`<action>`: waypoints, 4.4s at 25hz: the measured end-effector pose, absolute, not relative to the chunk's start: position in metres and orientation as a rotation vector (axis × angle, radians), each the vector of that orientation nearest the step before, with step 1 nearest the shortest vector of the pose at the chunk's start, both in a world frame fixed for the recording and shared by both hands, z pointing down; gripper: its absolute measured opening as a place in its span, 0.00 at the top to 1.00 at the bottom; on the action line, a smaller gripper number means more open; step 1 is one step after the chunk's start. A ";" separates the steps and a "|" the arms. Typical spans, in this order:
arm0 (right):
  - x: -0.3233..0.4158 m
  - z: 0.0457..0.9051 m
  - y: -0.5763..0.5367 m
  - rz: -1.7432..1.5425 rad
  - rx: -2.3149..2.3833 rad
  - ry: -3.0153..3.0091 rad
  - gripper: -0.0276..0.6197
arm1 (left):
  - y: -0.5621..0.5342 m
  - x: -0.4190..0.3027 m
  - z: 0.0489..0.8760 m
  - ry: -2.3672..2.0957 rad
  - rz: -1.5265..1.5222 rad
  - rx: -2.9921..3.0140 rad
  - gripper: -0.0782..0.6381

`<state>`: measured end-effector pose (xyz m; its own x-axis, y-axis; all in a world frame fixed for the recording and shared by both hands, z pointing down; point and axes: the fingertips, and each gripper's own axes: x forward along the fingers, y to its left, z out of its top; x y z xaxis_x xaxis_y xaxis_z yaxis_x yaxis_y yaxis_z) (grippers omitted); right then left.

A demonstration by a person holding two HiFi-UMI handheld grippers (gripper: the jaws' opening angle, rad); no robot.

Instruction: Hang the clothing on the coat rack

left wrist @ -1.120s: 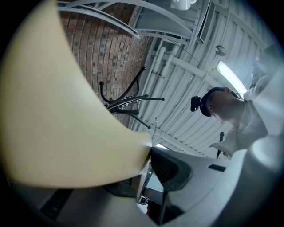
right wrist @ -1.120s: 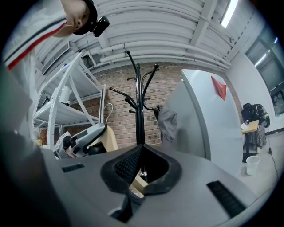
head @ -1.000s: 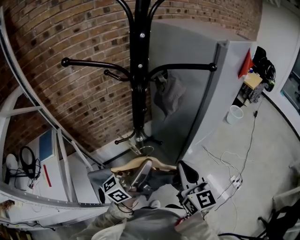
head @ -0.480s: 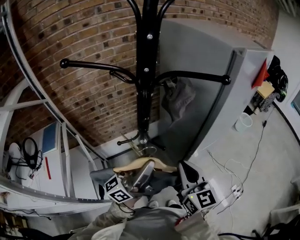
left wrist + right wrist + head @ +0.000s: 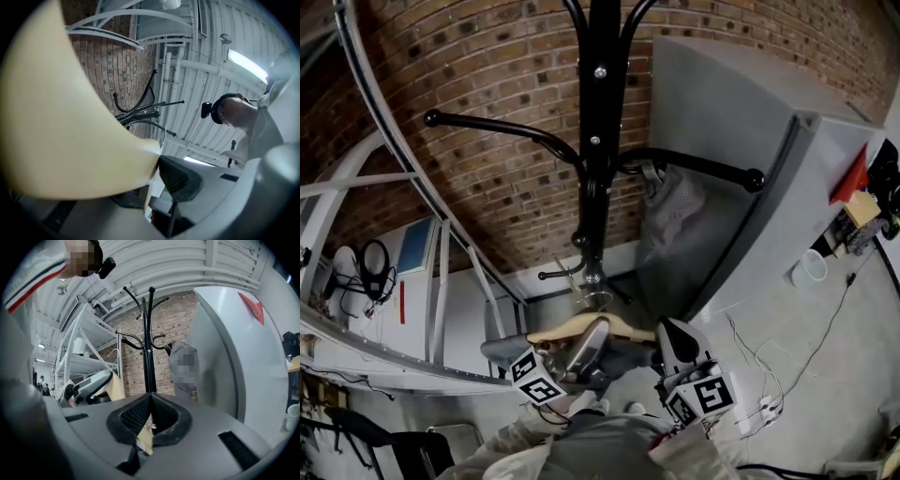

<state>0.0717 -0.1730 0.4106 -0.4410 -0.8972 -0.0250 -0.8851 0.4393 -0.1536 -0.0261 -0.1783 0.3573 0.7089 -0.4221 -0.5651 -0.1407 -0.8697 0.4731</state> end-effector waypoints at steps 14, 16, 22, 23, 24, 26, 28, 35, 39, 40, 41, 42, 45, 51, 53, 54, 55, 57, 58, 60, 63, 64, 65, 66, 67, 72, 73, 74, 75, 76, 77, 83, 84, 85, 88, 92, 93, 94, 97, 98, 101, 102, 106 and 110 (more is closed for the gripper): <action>0.096 0.415 -0.176 -0.219 -1.378 2.687 0.92 | -0.172 -0.009 0.355 -0.656 -1.039 2.511 0.75; 0.094 0.413 -0.175 -0.226 -1.349 2.677 0.92 | -0.170 -0.009 0.353 -0.663 -1.038 2.512 0.75; 0.089 0.411 -0.180 -0.185 -1.381 2.699 0.92 | -0.172 -0.011 0.348 -0.649 -1.030 2.529 0.75; 0.088 0.410 -0.181 -0.185 -1.387 2.693 0.92 | -0.174 -0.012 0.348 -0.643 -1.027 2.532 0.75; 0.088 0.408 -0.182 -0.183 -1.394 2.686 0.92 | -0.175 -0.012 0.347 -0.636 -1.025 2.535 0.75; 0.086 0.405 -0.183 -0.172 -1.407 2.676 0.92 | -0.176 -0.013 0.345 -0.620 -1.023 2.541 0.75; 0.083 0.402 -0.184 -0.157 -1.415 2.676 0.92 | -0.176 -0.015 0.343 -0.610 -1.026 2.547 0.75; 0.076 0.393 -0.184 -0.145 -1.412 2.642 0.92 | -0.179 -0.021 0.337 -0.580 -1.042 2.550 0.75; 0.078 0.396 -0.186 -0.129 -1.457 2.657 0.92 | -0.184 -0.024 0.333 -0.567 -1.055 2.549 0.75; 0.078 0.396 -0.186 -0.126 -1.461 2.653 0.92 | -0.185 -0.025 0.332 -0.567 -1.059 2.548 0.75; 0.078 0.395 -0.185 -0.123 -1.466 2.649 0.92 | -0.187 -0.027 0.331 -0.567 -1.063 2.547 0.75; 0.079 0.394 -0.185 -0.119 -1.471 2.644 0.92 | -0.189 -0.028 0.329 -0.566 -1.067 2.547 0.75; 0.083 0.392 -0.186 -0.108 -1.490 2.629 0.92 | -0.196 -0.029 0.322 -0.556 -1.079 2.556 0.75; 0.088 0.388 -0.188 -0.090 -1.509 2.606 0.92 | -0.205 -0.029 0.305 -0.526 -1.102 2.588 0.75; 0.090 0.387 -0.189 -0.086 -1.508 2.597 0.92 | -0.208 -0.029 0.301 -0.516 -1.106 2.596 0.75; 0.090 0.387 -0.189 -0.082 -1.511 2.593 0.92 | -0.209 -0.029 0.299 -0.512 -1.109 2.601 0.75; 0.091 0.386 -0.189 -0.081 -1.514 2.590 0.92 | -0.210 -0.029 0.296 -0.508 -1.112 2.605 0.75; 0.093 0.385 -0.190 -0.078 -1.520 2.585 0.92 | -0.211 -0.028 0.291 -0.498 -1.120 2.613 0.75; 0.093 0.385 -0.191 -0.076 -1.522 2.582 0.92 | -0.212 -0.029 0.288 -0.495 -1.124 2.616 0.75; 0.093 0.384 -0.193 -0.073 -1.525 2.580 0.92 | -0.216 -0.030 0.284 -0.492 -1.131 2.618 0.75; 0.092 0.384 -0.195 -0.067 -1.523 2.579 0.92 | -0.222 -0.033 0.280 -0.492 -1.143 2.617 0.75; 0.091 0.384 -0.195 -0.064 -1.524 2.579 0.92 | -0.224 -0.034 0.279 -0.490 -1.146 2.618 0.75; 0.091 0.383 -0.196 -0.062 -1.525 2.579 0.92 | -0.226 -0.034 0.278 -0.488 -1.147 2.621 0.75; 0.091 0.383 -0.197 -0.059 -1.527 2.579 0.92 | -0.228 -0.034 0.276 -0.486 -1.147 2.623 0.75; 0.091 0.382 -0.198 -0.055 -1.528 2.578 0.92 | -0.230 -0.034 0.276 -0.486 -1.147 2.624 0.75; 0.092 0.380 -0.200 -0.046 -1.536 2.572 0.92 | -0.240 -0.035 0.279 -0.501 -1.147 2.615 0.75; 0.093 0.381 -0.200 -0.046 -1.538 2.571 0.92 | -0.243 -0.035 0.281 -0.507 -1.147 2.612 0.75; 0.093 0.381 -0.201 -0.048 -1.540 2.569 0.92 | -0.245 -0.035 0.283 -0.513 -1.145 2.608 0.75; 0.093 0.381 -0.201 -0.050 -1.542 2.569 0.92 | -0.248 -0.035 0.285 -0.516 -1.142 2.604 0.75; 0.093 0.382 -0.201 -0.051 -1.544 2.568 0.92 | -0.249 -0.035 0.287 -0.518 -1.140 2.601 0.75; 0.093 0.382 -0.202 -0.052 -1.547 2.567 0.92 | -0.251 -0.034 0.288 -0.517 -1.138 2.598 0.75; 0.093 0.386 -0.207 -0.067 -1.561 2.564 0.92 | -0.262 -0.035 0.293 -0.515 -1.128 2.585 0.75; 0.092 0.386 -0.207 -0.066 -1.562 2.565 0.92 | -0.264 -0.035 0.294 -0.514 -1.128 2.583 0.75; 0.092 0.386 -0.208 -0.064 -1.563 2.566 0.92 | -0.266 -0.035 0.295 -0.515 -1.128 2.580 0.75; 0.092 0.387 -0.210 -0.062 -1.570 2.563 0.92 | -0.273 -0.035 0.300 -0.522 -1.125 2.569 0.75; 0.095 0.388 -0.211 -0.065 -1.586 2.554 0.92 | -0.279 -0.034 0.304 -0.513 -1.120 2.553 0.75; 0.096 0.388 -0.211 -0.066 -1.590 2.553 0.92 | -0.279 -0.033 0.304 -0.507 -1.122 2.549 0.75; 0.096 0.388 -0.211 -0.067 -1.592 2.553 0.92 | -0.280 -0.032 0.304 -0.501 -1.124 2.546 0.75; 0.096 0.389 -0.213 -0.069 -1.595 2.555 0.92 | -0.283 -0.031 0.304 -0.490 -1.128 2.537 0.75; 0.096 0.389 -0.213 -0.071 -1.596 2.556 0.92 | -0.284 -0.031 0.305 -0.487 -1.129 2.534 0.75; 0.095 0.390 -0.214 -0.074 -1.600 2.556 0.92 | -0.287 -0.032 0.308 -0.486 -1.130 2.522 0.75; 0.095 0.390 -0.215 -0.073 -1.601 2.554 0.92 | -0.288 -0.032 0.309 -0.486 -1.129 2.518 0.75; 0.094 0.391 -0.215 -0.075 -1.603 2.558 0.92 | -0.290 -0.033 0.313 -0.487 -1.124 2.509 0.75; 0.094 0.392 -0.216 -0.078 -1.607 2.559 0.92 | -0.290 -0.030 0.315 -0.481 -1.116 2.511 0.75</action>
